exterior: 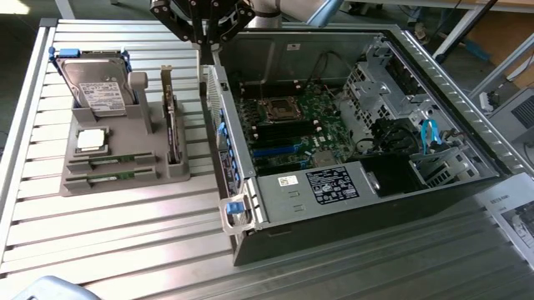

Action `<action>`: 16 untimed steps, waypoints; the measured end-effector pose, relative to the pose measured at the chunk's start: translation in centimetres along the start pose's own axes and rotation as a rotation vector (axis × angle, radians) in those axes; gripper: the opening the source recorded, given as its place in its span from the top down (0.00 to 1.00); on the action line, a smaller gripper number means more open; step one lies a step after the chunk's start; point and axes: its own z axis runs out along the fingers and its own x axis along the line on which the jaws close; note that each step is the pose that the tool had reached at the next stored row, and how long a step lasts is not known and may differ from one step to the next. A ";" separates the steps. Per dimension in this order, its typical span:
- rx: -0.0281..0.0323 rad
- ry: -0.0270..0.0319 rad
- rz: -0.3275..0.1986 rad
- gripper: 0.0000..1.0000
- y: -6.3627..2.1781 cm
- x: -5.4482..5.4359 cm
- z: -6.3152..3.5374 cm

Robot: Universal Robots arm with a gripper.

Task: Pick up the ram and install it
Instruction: 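Reach for the ram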

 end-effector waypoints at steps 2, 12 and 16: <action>0.0000 0.0000 0.000 0.90 -0.03 0.3 0.00; 0.0000 0.0000 0.000 0.90 -0.17 2.2 -0.04; -0.0001 -0.0001 0.000 0.90 -0.26 3.4 -0.04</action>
